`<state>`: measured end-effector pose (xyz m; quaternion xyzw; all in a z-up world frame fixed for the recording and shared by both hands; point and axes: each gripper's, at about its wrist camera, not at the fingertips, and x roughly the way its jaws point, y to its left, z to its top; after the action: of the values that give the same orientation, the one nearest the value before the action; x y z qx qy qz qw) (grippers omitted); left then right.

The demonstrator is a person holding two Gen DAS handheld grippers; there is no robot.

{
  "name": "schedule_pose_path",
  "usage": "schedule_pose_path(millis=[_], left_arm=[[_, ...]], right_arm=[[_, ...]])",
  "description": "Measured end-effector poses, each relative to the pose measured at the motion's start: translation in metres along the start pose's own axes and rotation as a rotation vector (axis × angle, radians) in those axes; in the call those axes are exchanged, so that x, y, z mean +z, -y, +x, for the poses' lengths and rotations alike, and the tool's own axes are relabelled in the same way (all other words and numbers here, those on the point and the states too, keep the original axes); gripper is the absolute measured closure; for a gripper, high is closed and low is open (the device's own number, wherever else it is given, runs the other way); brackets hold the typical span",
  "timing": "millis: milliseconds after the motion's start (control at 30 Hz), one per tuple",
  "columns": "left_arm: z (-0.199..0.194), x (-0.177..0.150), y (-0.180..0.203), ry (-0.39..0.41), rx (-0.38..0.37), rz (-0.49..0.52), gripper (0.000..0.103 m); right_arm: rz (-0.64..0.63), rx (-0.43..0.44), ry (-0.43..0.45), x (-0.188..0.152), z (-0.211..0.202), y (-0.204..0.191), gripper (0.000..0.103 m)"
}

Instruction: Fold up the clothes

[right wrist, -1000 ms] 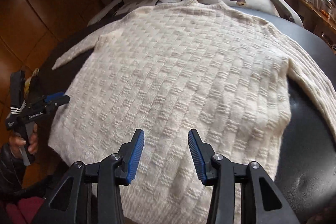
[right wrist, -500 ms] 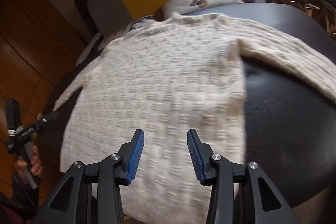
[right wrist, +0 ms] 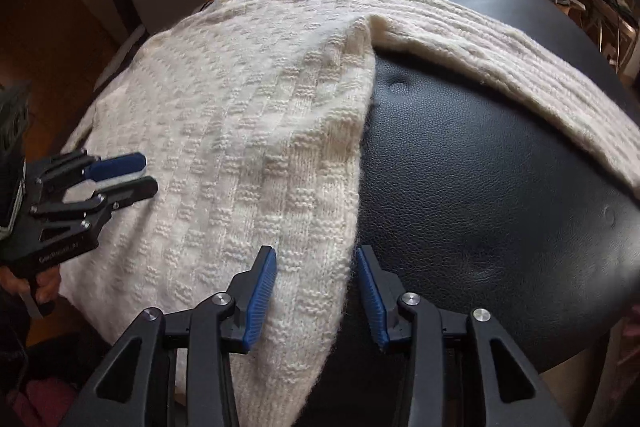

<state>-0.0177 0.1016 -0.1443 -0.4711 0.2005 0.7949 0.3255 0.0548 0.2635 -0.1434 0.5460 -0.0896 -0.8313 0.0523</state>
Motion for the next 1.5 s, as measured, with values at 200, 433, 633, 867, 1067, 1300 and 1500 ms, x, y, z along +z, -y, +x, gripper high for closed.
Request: schedule_pose_path(millis=[200, 433, 633, 867, 1067, 1300, 1500], left_arm=[[-0.005, -0.007, 0.004, 0.023, -0.054, -0.060, 0.098], [0.001, -0.012, -0.004, -0.001, -0.124, -0.117, 0.097], [-0.038, -0.014, -0.048, 0.117, -0.152, -0.246, 0.094], [-0.049, -0.004, -0.147, 0.161, 0.063, -0.405, 0.091], [-0.039, 0.027, -0.204, 0.170, 0.145, -0.430, 0.088], [-0.001, 0.091, -0.228, 0.173, 0.073, -0.354, 0.087], [0.055, 0.139, -0.220, 0.116, 0.071, -0.231, 0.087]], right_arm=[[-0.288, -0.238, -0.075, -0.006, -0.002, -0.039, 0.093], [-0.205, -0.230, -0.103, -0.010, -0.005, -0.017, 0.092], [-0.146, -0.200, -0.003, 0.004, -0.030, -0.007, 0.076], [-0.158, -0.129, 0.165, 0.087, -0.029, -0.040, 0.071], [-0.185, -0.033, 0.210, 0.176, 0.017, -0.064, 0.071], [-0.175, 0.054, 0.201, 0.252, 0.069, -0.072, 0.071], [-0.160, 0.022, 0.168, 0.300, 0.111, -0.059, 0.071]])
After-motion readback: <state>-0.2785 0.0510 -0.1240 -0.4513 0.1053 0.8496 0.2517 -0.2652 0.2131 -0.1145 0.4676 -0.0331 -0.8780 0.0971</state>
